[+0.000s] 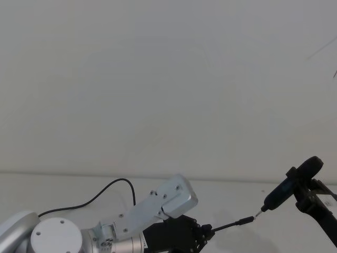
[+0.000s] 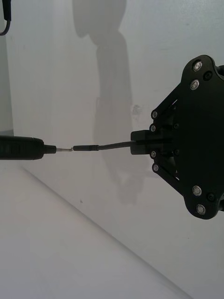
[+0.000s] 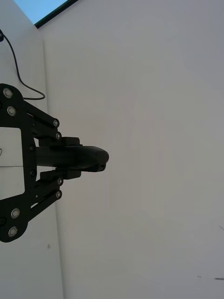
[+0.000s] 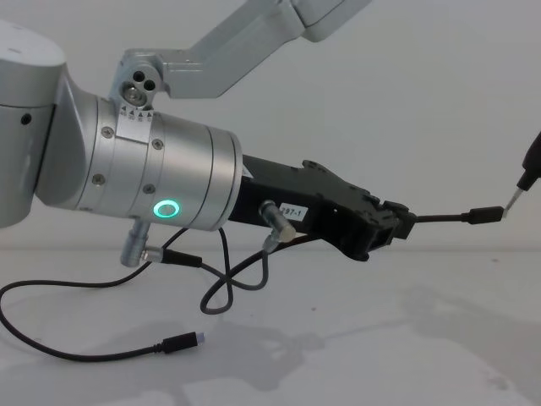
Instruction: Pick up the data cable with the one hand.
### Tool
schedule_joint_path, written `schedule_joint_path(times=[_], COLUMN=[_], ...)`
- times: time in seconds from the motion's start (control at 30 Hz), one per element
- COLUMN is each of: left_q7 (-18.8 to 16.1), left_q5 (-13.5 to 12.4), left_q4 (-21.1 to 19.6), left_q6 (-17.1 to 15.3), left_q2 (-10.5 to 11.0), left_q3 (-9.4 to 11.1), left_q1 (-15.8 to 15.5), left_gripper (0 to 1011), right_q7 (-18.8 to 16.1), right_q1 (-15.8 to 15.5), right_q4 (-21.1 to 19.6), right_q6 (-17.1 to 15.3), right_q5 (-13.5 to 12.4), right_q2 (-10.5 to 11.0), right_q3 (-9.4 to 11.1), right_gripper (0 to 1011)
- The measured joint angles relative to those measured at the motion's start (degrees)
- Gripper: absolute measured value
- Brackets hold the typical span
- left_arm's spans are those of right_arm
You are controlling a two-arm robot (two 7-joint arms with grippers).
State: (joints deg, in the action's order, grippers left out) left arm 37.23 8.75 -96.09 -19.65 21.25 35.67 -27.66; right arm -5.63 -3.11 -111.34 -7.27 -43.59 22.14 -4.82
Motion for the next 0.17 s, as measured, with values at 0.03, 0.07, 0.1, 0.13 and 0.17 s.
schedule_joint_path(times=[0.03,0.07,0.1,0.13,0.17], left_q7=[0.00,0.00,0.00,0.00,0.00], left_q5=[0.00,0.00,0.00,0.00,0.00], left_q4=[0.00,0.00,0.00,0.00,0.00], left_q6=[0.00,0.00,0.00,0.00,0.00], left_q2=[0.01,0.00,0.00,0.00,0.00], left_q3=[0.00,0.00,0.00,0.00,0.00], left_q1=[0.00,0.00,0.00,0.00,0.00], left_gripper=[41,41,41,41,41], right_q7=[0.00,0.00,0.00,0.00,0.00], right_q1=[0.01,0.00,0.01,0.01,0.01], right_q4=[0.00,0.00,0.00,0.00,0.00], right_q6=[0.00,0.00,0.00,0.00,0.00], right_q5=[0.00,-0.01,-0.01,-0.01,-0.01], right_q2=[0.00,0.00,0.00,0.00,0.00], right_q3=[0.00,0.00,0.00,0.00,0.00], right_gripper=[268,268,268,268,268])
